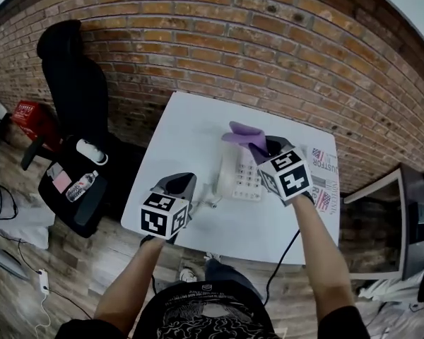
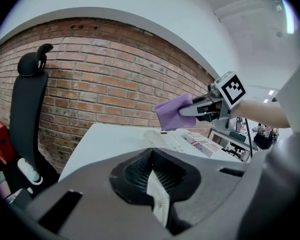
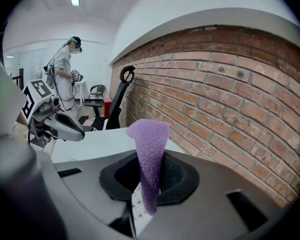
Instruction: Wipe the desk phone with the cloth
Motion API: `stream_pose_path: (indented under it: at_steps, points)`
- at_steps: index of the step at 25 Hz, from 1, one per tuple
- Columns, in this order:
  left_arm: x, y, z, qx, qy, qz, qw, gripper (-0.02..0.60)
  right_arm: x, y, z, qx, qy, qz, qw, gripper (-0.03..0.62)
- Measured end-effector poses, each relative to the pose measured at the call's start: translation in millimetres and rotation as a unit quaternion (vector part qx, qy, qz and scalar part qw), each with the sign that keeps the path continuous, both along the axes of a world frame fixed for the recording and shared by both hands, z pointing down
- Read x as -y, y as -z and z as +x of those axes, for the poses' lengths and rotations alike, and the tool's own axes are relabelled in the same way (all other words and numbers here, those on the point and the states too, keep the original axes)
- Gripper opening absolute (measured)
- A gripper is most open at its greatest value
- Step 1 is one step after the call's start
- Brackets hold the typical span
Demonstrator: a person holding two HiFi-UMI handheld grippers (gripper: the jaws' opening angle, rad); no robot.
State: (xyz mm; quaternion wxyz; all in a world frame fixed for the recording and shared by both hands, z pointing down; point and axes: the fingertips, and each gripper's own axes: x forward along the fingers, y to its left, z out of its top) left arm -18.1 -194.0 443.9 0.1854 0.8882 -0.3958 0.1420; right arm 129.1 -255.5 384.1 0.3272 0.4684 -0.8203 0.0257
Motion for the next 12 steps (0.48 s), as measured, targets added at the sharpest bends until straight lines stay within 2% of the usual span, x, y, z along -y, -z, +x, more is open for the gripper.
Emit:
stream_pose_path:
  at_steps: [5,12]
  points:
    - [21.2,-1.7,-4.8,-0.003,0.027,-0.005,0.9996,0.006,34.4,-14.2,-8.2,-0.024,0.022,-0.004,0.999,0.049]
    - [28.0,-7.6,-8.0,-0.008,0.038,-0.01,0.9992,0.006,62.0,-44.7,-16.7,-0.05,0.037,-0.022,0.998,0.049]
